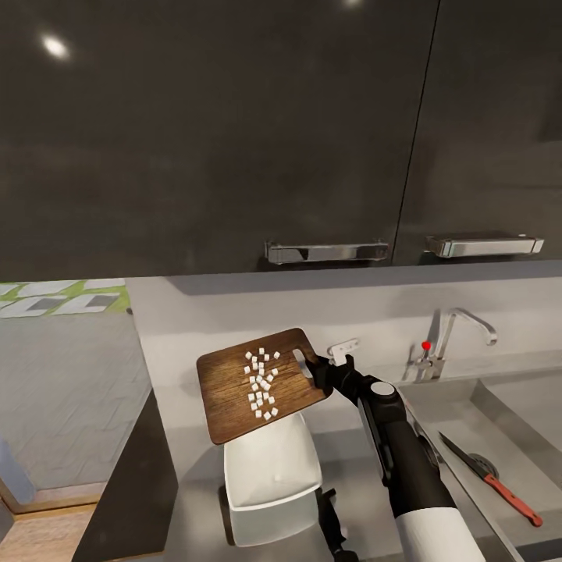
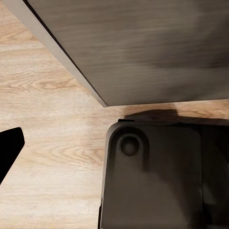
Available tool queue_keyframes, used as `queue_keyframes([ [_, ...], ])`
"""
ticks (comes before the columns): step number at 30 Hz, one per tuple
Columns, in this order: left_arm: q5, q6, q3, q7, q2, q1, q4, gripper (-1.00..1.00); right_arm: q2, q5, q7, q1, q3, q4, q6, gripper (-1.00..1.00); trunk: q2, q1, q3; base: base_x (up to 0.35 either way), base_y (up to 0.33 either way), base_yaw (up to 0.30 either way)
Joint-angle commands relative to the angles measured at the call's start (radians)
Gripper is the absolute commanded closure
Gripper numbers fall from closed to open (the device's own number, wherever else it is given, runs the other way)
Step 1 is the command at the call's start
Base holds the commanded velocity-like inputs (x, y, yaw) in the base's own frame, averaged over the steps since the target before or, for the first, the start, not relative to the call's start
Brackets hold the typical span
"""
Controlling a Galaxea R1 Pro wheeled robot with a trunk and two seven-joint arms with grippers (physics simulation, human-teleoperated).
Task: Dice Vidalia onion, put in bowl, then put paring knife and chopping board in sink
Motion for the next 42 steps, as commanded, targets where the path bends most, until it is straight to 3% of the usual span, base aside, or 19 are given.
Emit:
queue_keyframes([
  [1, 0.008, -0.004, -0.009, 0.002, 0.000, 0.000, 0.002, -1.00, 0.000, 0.010, 0.007, 0.000, -0.001, -0.001, 0.003, 1.00, -0.001, 0.000, 0.000, 0.000, 0.000, 0.000],
  [21, 0.008, -0.004, -0.009, 0.002, -0.001, 0.000, 0.003, -1.00, 0.000, 0.010, 0.007, 0.000, -0.002, 0.018, -0.042, 1.00, -0.001, 0.000, 0.000, 0.017, 0.000, 0.000],
  [27, 0.008, -0.004, -0.008, 0.002, 0.000, 0.000, 0.009, -1.00, 0.000, 0.010, 0.007, 0.000, -0.004, 0.040, -0.106, 1.00, -0.001, 0.000, 0.000, 0.000, 0.000, 0.000],
  [33, 0.008, -0.004, -0.009, 0.002, 0.000, 0.000, 0.009, -1.00, 0.000, 0.007, 0.008, 0.000, -0.086, 0.043, -0.120, 1.00, -0.001, 0.000, 0.000, 0.000, 0.000, 0.000],
  [42, 0.008, -0.004, -0.009, 0.002, 0.000, 0.000, 0.009, -1.00, 0.000, 0.007, 0.008, 0.000, -0.103, 0.049, -0.129, 1.00, -0.001, 0.000, 0.000, 0.000, 0.000, 0.000],
])
